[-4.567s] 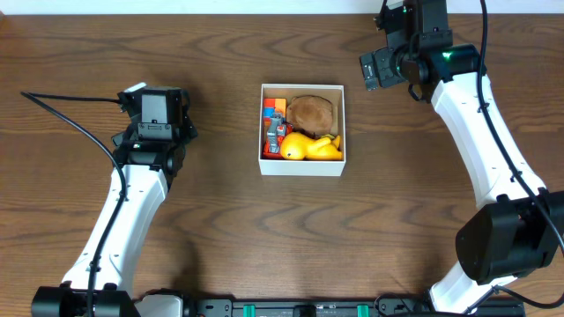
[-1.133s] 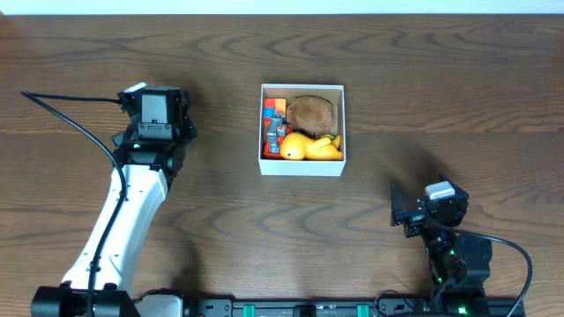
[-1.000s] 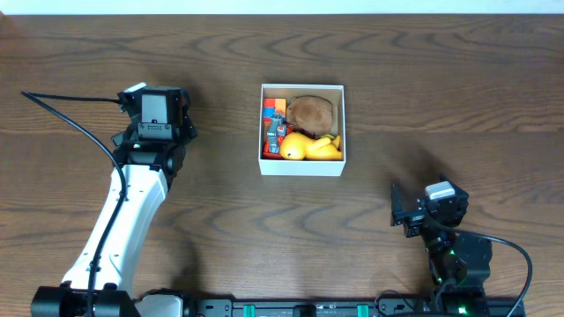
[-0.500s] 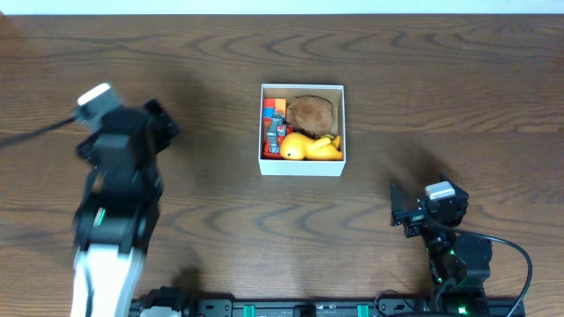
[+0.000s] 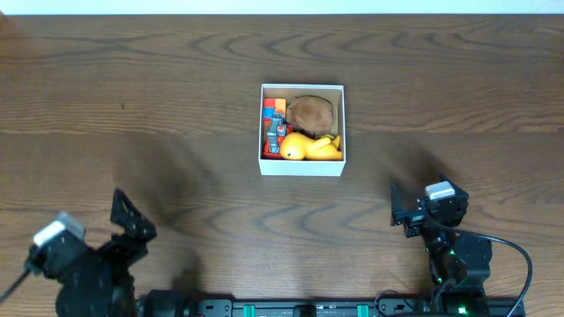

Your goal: Pack container

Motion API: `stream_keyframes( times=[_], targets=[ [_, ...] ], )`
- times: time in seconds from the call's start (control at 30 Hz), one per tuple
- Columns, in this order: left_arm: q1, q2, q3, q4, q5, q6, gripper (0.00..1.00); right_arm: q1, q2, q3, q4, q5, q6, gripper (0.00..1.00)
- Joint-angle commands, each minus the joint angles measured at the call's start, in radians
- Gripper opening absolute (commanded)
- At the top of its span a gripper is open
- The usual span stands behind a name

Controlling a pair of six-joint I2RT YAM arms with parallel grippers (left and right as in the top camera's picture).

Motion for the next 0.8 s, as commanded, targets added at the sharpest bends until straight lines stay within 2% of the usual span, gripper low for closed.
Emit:
stream_keyframes(
  times=[0.0, 0.17, 0.5, 0.77],
  targets=[
    [-0.001, -0.085, -0.083, 0.003, 0.006, -0.010, 0.98, -0.012, -0.005, -0.002, -0.003, -0.007, 0.011, 0.99],
    [0.001, -0.159, -0.253, 0.097, 0.006, -0.032, 0.98, -0.012, -0.005, -0.002, -0.003, -0.007, 0.011, 0.99],
    [0.006, -0.178, -0.612, 0.504, 0.019, -0.031, 0.98, -0.012, -0.005, -0.002, -0.003, -0.007, 0.011, 0.99],
    [0.006, -0.187, -0.713, 0.616, 0.033, -0.023, 0.98, -0.012, -0.005, -0.002, -0.003, -0.007, 0.011, 0.99]
  ],
)
